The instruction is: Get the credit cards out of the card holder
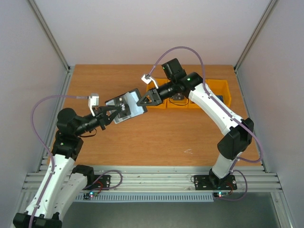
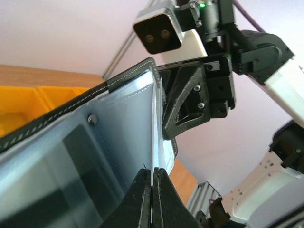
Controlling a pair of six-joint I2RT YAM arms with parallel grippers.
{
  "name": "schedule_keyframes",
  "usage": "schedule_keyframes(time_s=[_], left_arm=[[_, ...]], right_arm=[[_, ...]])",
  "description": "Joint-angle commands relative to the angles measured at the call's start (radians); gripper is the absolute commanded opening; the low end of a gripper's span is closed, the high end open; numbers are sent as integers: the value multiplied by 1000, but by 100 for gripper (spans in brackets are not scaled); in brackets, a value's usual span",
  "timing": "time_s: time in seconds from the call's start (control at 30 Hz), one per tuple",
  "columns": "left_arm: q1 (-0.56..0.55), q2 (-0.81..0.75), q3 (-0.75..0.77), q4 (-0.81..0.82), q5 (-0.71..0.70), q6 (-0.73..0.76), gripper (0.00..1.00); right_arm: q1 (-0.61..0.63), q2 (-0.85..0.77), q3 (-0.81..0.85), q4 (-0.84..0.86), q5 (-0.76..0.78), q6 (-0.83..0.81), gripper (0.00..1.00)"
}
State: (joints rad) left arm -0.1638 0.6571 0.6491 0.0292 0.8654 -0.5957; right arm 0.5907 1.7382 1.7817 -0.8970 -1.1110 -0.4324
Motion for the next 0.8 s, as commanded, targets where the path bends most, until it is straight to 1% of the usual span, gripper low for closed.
schedule_keyframes(time_s=[0.0,0.07,0.1,0.13,0.2,0.3,0.4,0.5,0.57,0.63,0.7,0.77], left_arm=[[14,-23,23,-120,-169,26,0],[20,-27,30,-221,-303,62,0],[22,-27,31,-263,-392,80,0],[23,-29,31,-297,-443,98,0],[23,-34,24,-326,-485,179,0],[23,-43,24,-342,-519,235,0],[23,-53,24,-327,-519,233,0],[23,-60,23,-310,-508,221,0],[22,-60,21,-303,-511,221,0],[23,-58,18,-296,-519,223,0],[23,-59,20,-293,-519,222,0],[23,-60,20,-290,-509,219,0]], right_arm=[[-56,-11,-45,34,108,85,1],[-83,-13,-88,80,138,145,1],[-90,-7,-106,100,151,177,1],[-91,8,-117,108,157,202,1],[-78,61,-115,111,164,236,1],[-24,152,-99,131,230,269,1],[49,261,-64,240,180,364,1],[101,372,35,257,162,401,1],[104,436,63,291,152,463,1],[87,492,62,298,184,546,1],[64,549,46,275,201,594,1],[46,575,36,196,236,576,1]])
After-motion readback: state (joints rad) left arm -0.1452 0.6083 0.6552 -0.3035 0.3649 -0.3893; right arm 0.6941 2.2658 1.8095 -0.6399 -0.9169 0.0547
